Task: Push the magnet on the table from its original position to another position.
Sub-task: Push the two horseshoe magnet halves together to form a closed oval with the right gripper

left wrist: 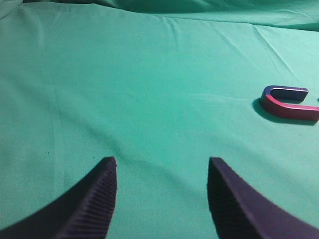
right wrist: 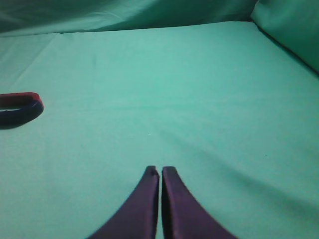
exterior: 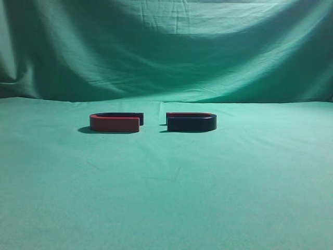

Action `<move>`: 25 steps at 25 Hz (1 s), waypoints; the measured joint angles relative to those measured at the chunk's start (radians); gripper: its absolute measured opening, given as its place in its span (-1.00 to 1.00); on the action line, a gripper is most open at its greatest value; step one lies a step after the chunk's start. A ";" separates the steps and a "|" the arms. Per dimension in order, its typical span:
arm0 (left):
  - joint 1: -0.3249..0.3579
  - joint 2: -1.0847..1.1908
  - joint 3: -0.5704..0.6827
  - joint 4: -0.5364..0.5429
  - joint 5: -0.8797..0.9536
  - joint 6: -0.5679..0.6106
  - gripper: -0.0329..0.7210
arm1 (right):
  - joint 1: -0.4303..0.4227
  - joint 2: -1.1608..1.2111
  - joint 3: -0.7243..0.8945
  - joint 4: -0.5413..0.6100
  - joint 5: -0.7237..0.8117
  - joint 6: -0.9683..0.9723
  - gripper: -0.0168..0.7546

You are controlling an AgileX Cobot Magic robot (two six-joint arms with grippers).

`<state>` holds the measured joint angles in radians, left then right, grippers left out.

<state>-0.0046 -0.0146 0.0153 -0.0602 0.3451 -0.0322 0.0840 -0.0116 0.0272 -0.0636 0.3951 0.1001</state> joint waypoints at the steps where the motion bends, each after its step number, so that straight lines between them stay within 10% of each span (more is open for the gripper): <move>1: 0.000 0.000 0.000 0.000 0.000 0.000 0.07 | 0.000 0.000 0.000 0.000 0.000 0.000 -0.96; 25: 0.000 0.000 0.000 0.000 0.000 0.000 0.07 | 0.000 0.000 0.000 0.000 -0.021 0.000 -0.96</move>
<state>-0.0046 -0.0146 0.0153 -0.0602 0.3451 -0.0322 0.0840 -0.0116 0.0272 -0.0636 0.3738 0.1001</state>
